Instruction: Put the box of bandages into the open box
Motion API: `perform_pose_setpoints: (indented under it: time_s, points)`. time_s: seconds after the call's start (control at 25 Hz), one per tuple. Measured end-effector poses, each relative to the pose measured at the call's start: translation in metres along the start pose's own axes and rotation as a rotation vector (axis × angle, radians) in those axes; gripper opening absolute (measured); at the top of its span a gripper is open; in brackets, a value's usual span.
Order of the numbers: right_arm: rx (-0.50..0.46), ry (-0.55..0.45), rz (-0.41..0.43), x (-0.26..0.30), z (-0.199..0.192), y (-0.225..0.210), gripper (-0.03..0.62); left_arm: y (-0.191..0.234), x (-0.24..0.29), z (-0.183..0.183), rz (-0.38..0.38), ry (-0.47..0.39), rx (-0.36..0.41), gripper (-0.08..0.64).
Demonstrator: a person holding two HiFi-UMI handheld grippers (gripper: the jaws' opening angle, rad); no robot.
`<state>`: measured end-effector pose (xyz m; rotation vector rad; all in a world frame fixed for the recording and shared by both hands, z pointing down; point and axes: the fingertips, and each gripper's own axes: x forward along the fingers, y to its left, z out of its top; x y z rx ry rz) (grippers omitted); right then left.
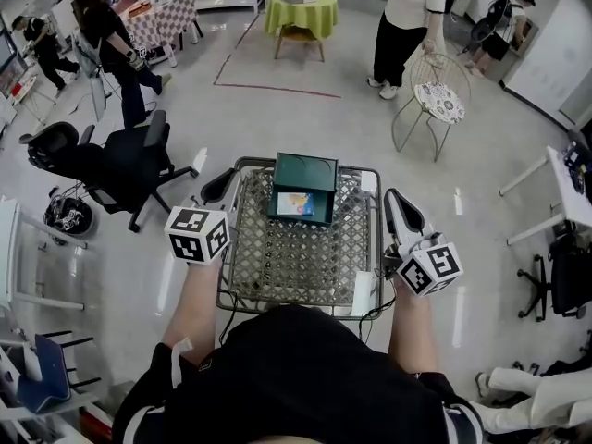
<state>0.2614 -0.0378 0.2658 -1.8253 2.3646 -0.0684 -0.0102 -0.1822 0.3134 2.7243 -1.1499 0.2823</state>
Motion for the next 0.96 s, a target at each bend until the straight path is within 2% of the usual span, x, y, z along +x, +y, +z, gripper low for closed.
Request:
perform_pose_setpoints:
  time_s: [0.48,0.96]
  points:
    - [-0.02,0.024,0.013,0.006,-0.002,-0.002,0.008,-0.004,-0.002,-0.01,0.005,-0.008,-0.023,0.035]
    - [0.008,0.042,0.022,0.018,-0.015,0.002,0.008,0.006,0.004,-0.016,0.009,0.002,-0.034,0.035]
